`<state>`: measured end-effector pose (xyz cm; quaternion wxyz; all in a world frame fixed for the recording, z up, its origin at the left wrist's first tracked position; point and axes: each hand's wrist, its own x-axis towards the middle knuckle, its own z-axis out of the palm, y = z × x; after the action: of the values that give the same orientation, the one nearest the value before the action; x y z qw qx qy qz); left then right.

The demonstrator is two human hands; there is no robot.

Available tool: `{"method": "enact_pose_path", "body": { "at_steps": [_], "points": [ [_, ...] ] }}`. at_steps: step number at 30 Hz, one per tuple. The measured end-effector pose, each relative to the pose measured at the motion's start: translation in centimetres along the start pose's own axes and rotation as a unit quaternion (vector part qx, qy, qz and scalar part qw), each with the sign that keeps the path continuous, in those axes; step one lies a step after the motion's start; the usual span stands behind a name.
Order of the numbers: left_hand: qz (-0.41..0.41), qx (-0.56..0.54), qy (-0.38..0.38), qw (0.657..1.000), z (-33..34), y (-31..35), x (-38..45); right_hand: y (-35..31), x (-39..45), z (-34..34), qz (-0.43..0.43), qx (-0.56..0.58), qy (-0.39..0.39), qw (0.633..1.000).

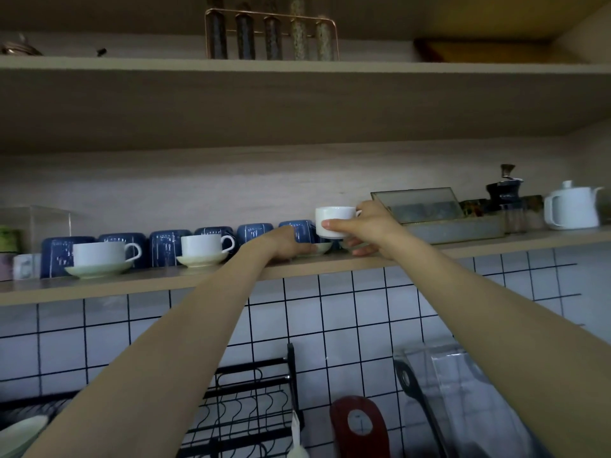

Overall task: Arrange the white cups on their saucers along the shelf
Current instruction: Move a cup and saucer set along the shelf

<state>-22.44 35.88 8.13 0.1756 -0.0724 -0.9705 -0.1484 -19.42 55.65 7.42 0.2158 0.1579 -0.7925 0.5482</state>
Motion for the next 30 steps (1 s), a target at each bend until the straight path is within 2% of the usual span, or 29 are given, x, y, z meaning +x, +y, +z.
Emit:
{"method": "enact_pose_path", "body": {
  "at_steps": [6,19,30],
  "points": [
    [0.013,-0.005,0.009,1.000,-1.5,-1.8,-2.1,-0.5,0.1,0.5,-0.016,-0.016,0.002,1.000],
    [0.035,-0.160,-0.007,0.986,-3.8,-7.5,-6.2,-2.0,0.5,5.7,-0.047,-0.005,-0.045,0.998],
    [0.034,-0.119,0.013,0.992,-3.7,-8.4,-7.4,-2.6,0.8,8.1,-0.046,-0.029,-0.073,0.996]
  ]
}}
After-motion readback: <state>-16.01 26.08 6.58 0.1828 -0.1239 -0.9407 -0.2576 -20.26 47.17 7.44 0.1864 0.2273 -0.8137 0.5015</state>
